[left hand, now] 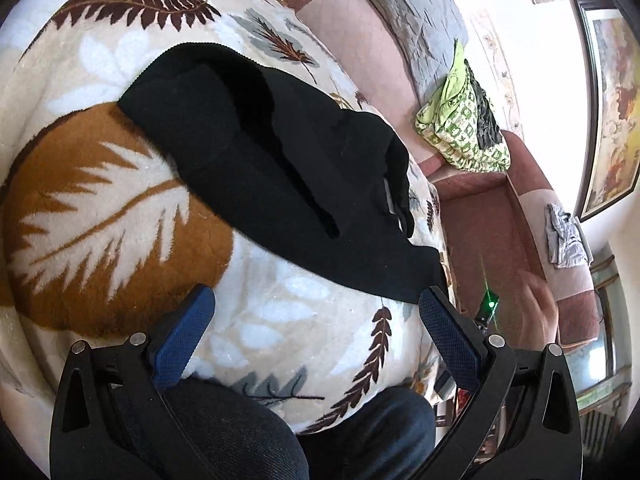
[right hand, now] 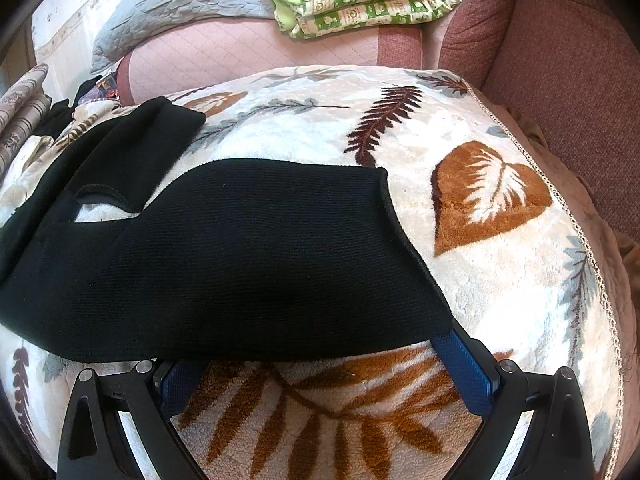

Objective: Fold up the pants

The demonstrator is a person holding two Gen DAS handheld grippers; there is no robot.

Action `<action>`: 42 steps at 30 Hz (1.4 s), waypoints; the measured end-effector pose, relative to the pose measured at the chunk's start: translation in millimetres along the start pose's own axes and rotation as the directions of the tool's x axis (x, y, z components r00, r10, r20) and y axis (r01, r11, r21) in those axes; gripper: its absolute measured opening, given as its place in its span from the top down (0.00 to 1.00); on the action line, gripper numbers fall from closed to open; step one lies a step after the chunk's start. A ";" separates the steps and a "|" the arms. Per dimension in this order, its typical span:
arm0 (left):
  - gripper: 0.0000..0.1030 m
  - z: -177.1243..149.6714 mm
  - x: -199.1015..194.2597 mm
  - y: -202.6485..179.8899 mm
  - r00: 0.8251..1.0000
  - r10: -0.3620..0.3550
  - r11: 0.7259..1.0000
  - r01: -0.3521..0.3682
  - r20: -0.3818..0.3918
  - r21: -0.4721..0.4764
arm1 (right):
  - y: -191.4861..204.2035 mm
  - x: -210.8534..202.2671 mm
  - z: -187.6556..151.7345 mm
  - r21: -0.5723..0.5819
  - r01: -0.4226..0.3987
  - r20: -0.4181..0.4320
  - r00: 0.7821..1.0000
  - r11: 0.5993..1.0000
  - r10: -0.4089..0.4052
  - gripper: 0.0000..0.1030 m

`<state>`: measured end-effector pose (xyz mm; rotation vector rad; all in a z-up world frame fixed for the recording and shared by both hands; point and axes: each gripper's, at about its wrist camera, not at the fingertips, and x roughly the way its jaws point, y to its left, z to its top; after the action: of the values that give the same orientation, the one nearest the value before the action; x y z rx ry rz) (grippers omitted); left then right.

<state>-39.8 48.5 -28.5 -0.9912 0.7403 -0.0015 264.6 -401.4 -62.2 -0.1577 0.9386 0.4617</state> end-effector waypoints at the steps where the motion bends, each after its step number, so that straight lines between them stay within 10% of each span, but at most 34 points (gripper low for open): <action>1: 0.01 0.7 -0.3 -0.7 1.000 -0.002 1.000 0.002 -0.002 0.000 | 0.4 -0.2 -0.5 0.000 0.001 0.001 1.000 1.000 -0.001 0.00; 6: 0.01 30.9 -28.7 -2.4 0.994 -0.007 0.999 0.003 0.107 0.038 | 0.8 -0.2 -0.7 0.001 0.001 0.001 1.000 1.000 -0.001 0.00; 12: 0.01 73.2 -19.9 43.5 0.996 0.042 0.990 -0.032 0.075 -0.134 | 1.8 0.8 -1.6 0.000 0.004 0.005 1.000 1.000 -0.004 0.00; 22: 0.01 89.7 -13.9 42.8 0.989 -0.076 0.985 0.095 0.127 -0.146 | 4.1 -0.9 -3.6 0.001 0.000 0.013 1.000 1.000 0.000 0.00; 27: 0.41 87.8 -5.9 35.7 0.984 0.119 0.993 -0.118 0.130 -0.010 | 4.2 -1.2 -3.8 0.001 0.000 0.009 1.000 1.000 0.000 0.00; 31: 0.86 86.6 -4.7 49.3 0.983 0.141 0.989 -0.135 0.119 -0.055 | 4.6 -1.5 -2.9 0.000 0.002 0.006 1.000 1.000 -0.002 0.00; 42: 0.81 83.1 7.0 23.3 0.967 0.235 0.965 -0.244 0.096 0.092 | -25.9 -24.9 2.6 0.071 -0.147 -0.097 0.983 0.987 0.153 0.06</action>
<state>5.1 122.3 -22.8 -0.7936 0.7707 0.2101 265.6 -431.4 -42.3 -0.0532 1.0694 0.5663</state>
